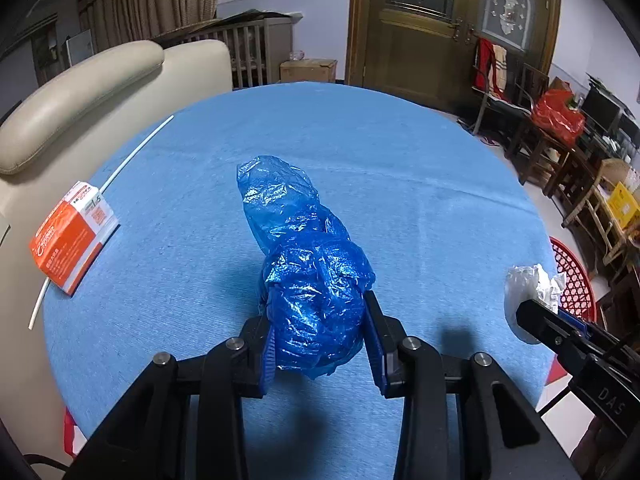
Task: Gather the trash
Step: 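Carry the blue plastic bag and white paper over to the red wastebasket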
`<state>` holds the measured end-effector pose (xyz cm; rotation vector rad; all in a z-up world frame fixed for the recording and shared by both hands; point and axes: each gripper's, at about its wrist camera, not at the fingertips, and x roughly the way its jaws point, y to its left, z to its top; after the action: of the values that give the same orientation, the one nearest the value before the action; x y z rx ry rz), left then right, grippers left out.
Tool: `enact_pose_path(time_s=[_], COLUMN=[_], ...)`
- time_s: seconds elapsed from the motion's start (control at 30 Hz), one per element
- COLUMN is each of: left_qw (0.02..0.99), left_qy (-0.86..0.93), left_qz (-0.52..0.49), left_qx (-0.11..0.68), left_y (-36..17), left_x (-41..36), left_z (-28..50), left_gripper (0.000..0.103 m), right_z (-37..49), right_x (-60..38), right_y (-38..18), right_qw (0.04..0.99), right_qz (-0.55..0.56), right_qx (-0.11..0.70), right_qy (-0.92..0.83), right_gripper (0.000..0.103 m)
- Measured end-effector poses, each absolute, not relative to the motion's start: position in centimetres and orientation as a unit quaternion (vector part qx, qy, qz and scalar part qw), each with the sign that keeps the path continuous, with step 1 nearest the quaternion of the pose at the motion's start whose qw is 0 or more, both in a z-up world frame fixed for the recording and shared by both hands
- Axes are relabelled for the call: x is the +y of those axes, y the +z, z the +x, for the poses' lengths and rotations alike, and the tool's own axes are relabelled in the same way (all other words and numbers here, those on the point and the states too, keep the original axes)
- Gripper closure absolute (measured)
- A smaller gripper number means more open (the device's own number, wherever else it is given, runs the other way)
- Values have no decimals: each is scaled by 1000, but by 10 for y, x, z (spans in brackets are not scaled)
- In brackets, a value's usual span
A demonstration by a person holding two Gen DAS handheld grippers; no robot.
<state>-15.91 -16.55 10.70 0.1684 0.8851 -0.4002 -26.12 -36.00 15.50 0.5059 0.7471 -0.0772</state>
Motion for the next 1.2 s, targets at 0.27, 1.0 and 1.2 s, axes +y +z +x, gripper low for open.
enact_pose_path(time_s=[0.27,1.0,1.2], left_qw=[876,853,844], left_qy=[-210,-262,-279], left_qz=[98,138,155], left_qx=[422,429,431], left_y=[107,98,92], left_x=[-185,-229,-251], left_z=[-170,-187,-198], left_gripper=[64,64,64], right_z=[-281,-331,-341], right_x=[-369,-403,-426], right_y=[159,160,155], right_qw=[901,895,891], right_qz=[263,304,313], right_qx=[341,313,311], right_qy=[-47,-93,-109], right_gripper=[68,68,68])
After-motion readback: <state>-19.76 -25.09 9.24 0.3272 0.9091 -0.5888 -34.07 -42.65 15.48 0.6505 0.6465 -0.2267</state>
